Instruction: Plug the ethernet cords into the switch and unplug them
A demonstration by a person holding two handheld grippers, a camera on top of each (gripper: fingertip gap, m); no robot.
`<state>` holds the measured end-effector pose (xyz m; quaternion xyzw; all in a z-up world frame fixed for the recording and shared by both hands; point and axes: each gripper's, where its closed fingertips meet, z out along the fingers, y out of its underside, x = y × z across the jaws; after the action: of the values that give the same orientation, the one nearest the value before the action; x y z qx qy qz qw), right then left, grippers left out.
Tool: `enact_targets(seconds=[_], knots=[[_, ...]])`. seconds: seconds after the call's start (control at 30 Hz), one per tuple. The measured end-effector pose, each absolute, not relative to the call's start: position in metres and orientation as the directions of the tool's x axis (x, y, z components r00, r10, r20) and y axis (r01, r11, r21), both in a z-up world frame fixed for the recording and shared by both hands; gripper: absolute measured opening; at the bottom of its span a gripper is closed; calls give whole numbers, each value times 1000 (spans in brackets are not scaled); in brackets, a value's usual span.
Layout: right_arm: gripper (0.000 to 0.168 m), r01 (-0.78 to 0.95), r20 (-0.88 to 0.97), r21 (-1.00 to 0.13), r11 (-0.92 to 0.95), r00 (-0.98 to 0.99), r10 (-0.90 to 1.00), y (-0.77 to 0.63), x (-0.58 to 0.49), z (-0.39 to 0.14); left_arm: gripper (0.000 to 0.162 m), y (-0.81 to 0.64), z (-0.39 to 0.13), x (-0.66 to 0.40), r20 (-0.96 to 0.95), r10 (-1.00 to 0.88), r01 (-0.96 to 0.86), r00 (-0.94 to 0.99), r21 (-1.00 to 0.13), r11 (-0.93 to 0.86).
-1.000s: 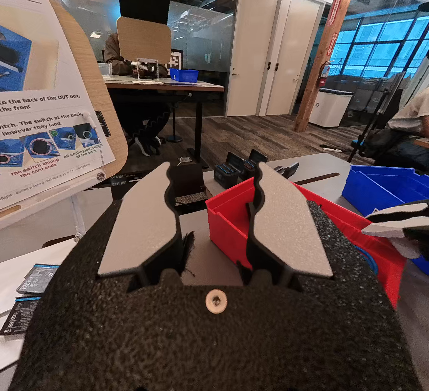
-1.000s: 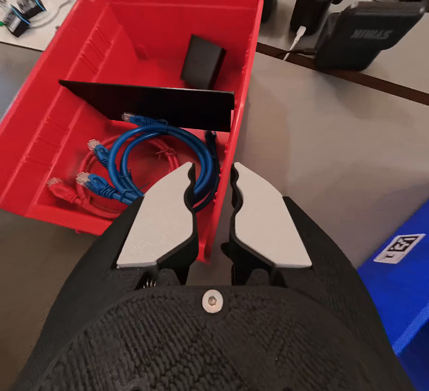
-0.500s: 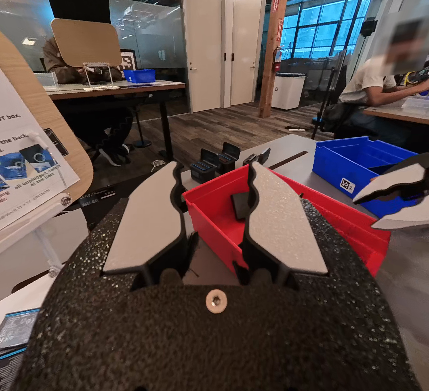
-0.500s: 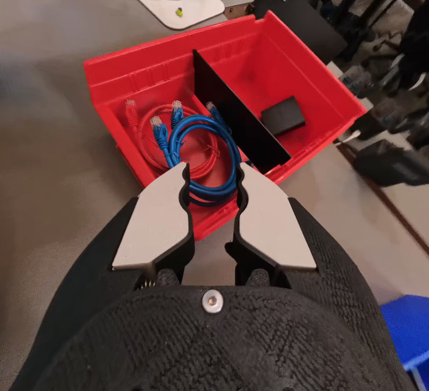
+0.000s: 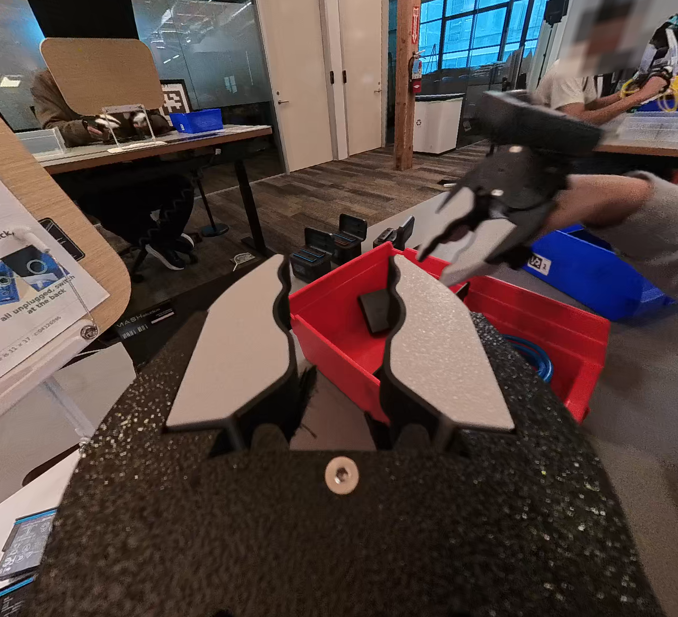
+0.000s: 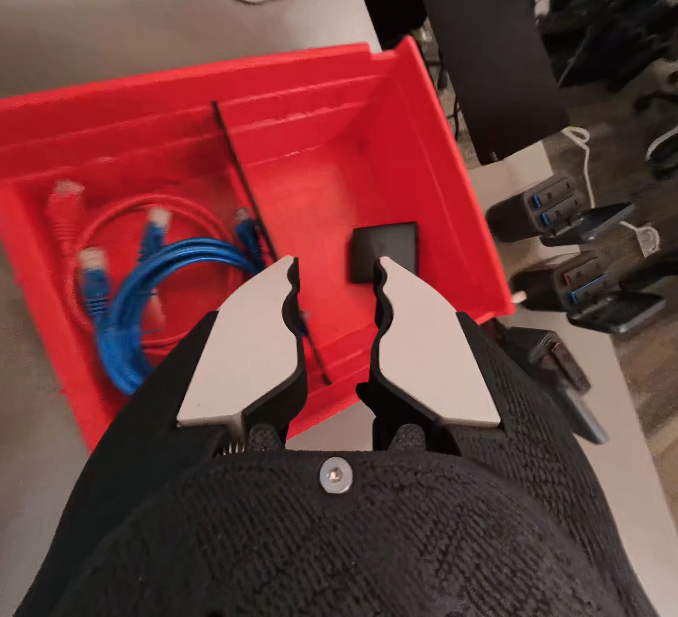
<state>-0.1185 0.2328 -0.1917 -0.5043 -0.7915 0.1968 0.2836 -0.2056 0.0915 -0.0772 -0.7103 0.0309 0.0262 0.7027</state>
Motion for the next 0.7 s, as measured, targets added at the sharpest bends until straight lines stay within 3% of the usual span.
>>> enact_targets(seconds=[0.03, 0.13, 0.23, 0.3, 0.4, 0.7], knots=[[41, 713, 259, -553, 430, -343, 903, 245, -129, -195, 50, 91, -78, -206, -80, -8, -81, 997, -997, -14], [54, 668, 318, -384, 637, -552, 771, 258, -149, -211, 50, 90, -79, -209, -96, -2, -96, 995, -995, -25], [68, 365, 464, -125, 923, -801, 379, 262, -161, -221, 49, 89, -80, -213, -96, 11, -95, 995, -995, -29], [73, 226, 439, 111, 968, -885, 156, 272, -161, -233, 49, 88, -81, -217, -86, 15, -86, 996, -996, -29], [78, 16, 301, 360, 933, -949, -100, 281, -161, -252, 49, 85, -81, -223, -67, 24, -66, 997, -998, -24], [72, -326, -45, 569, 755, -929, -368, 295, -162, -295, 48, 67, -72, -242, -37, 52, -38, 998, -999, 16]])
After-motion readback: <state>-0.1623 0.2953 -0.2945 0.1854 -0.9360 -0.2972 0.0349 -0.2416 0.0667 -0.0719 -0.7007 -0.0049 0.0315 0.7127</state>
